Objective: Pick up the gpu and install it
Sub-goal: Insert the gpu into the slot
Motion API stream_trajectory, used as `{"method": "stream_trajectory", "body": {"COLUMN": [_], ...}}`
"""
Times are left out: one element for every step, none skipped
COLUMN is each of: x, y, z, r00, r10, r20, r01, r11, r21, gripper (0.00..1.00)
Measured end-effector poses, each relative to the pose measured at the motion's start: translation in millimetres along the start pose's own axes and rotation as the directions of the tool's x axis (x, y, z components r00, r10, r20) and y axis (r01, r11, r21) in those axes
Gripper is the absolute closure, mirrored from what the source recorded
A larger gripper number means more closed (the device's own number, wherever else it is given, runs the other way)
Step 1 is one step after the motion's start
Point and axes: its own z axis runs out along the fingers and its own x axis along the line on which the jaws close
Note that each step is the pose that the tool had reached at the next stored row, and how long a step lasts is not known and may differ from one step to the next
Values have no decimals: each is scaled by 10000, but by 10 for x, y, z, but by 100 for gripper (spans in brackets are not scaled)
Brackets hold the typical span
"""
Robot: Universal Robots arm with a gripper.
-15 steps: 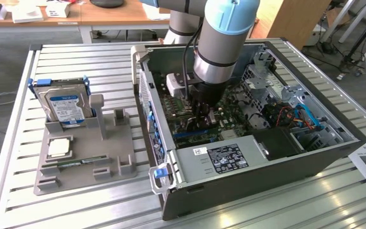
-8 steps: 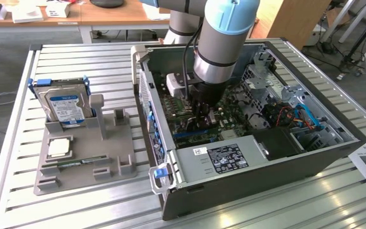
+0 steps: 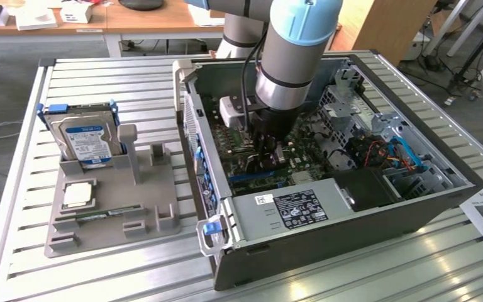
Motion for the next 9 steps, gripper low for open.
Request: {"method": "stream_trajectory", "body": {"x": [0,-1,-1,-1,-1,-1,-2,-2,-2], "y": [0,0,0,-1,-1,0,7,13,19], "z": [0,0,0,0,0,0,0,0,0], "r00": [10000,10000,10000,10000,10000,10000,10000,10000,10000], "r10": [0,1,0,1,2,3,-2,-4,-4], "r20": [0,-1,-1,-1,-1,-1,-1,-1,-3], "r01": [0,-1,0,-1,-2,-3,2,4,4], "r11": [10000,10000,10000,10000,10000,10000,10000,10000,9999], "r21": [0,3,2,2,3,7,36,60,100], "gripper": [72,72,72,72,72,72,72,72,72]}}
